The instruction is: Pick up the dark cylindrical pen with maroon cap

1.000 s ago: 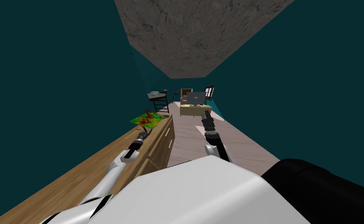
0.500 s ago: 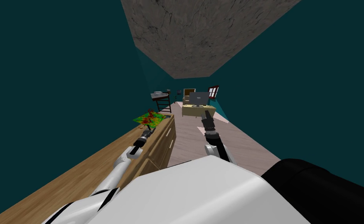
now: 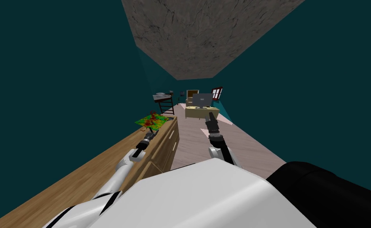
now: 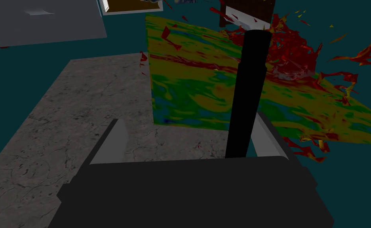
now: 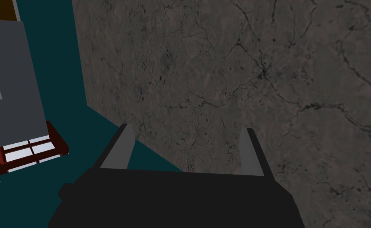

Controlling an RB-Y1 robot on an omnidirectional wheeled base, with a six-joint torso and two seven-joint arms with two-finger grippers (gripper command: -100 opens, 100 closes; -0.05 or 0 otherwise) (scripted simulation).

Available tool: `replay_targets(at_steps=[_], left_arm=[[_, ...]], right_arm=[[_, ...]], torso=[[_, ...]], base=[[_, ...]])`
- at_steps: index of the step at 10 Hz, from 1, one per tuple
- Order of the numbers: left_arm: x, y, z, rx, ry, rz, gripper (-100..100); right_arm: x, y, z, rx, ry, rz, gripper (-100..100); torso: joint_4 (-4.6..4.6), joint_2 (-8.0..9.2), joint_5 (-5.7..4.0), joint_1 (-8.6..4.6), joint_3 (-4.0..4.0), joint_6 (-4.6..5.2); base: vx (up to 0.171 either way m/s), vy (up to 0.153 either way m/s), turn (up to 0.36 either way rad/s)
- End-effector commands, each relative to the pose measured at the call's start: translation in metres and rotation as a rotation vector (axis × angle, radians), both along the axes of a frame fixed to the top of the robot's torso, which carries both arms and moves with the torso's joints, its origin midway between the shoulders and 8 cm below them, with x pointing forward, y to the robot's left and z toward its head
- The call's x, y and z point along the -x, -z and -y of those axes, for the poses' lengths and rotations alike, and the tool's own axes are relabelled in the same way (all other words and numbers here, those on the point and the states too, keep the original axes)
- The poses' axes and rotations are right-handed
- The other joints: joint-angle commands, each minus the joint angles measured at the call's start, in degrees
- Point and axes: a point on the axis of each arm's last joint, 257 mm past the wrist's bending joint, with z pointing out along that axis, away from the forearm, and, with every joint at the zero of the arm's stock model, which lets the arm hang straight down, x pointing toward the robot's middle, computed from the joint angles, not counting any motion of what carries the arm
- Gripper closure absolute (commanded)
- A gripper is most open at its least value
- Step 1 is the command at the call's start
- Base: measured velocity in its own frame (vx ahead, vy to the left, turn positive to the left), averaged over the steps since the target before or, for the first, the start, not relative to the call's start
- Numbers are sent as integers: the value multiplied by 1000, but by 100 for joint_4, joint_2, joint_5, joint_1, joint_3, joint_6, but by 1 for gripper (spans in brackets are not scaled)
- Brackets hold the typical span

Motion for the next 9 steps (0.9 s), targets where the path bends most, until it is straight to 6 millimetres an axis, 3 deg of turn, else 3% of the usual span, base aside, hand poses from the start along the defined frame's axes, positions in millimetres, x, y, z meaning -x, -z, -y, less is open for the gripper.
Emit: replay_targets(at_steps=[1,2,6,7,8,9], left_arm=[[0,0,0,0,0,0,-100],[0,0,0,0,0,0,100],[1,3,2,1,3,-4,100],[1,3,2,1,3,-5,0],[-11,-16,-7,-8,-10,12,100],[-2,-1,-3,-5,-3,-5,100]], right_arm=[[0,0,0,0,0,0,0],[0,0,0,0,0,0,0],[0,0,0,0,0,0,0],[0,0,0,0,0,0,0],[0,0,0,0,0,0,0],[0,0,0,0,0,0,0]], torso=[[0,0,0,0,0,0],[0,-1,-1,-5,0,0],[4,-25,-4,12,-10,0],[5,-29,-4,17,-12,-1],[5,-30,-4,19,-12,-1],[23,-45,-17,11,-11,6]], base=[[-7,-7,-9],[0,0,0],[-4,-4,-5],[0,0,0],[26,-31,-48],[16,-17,-1]])
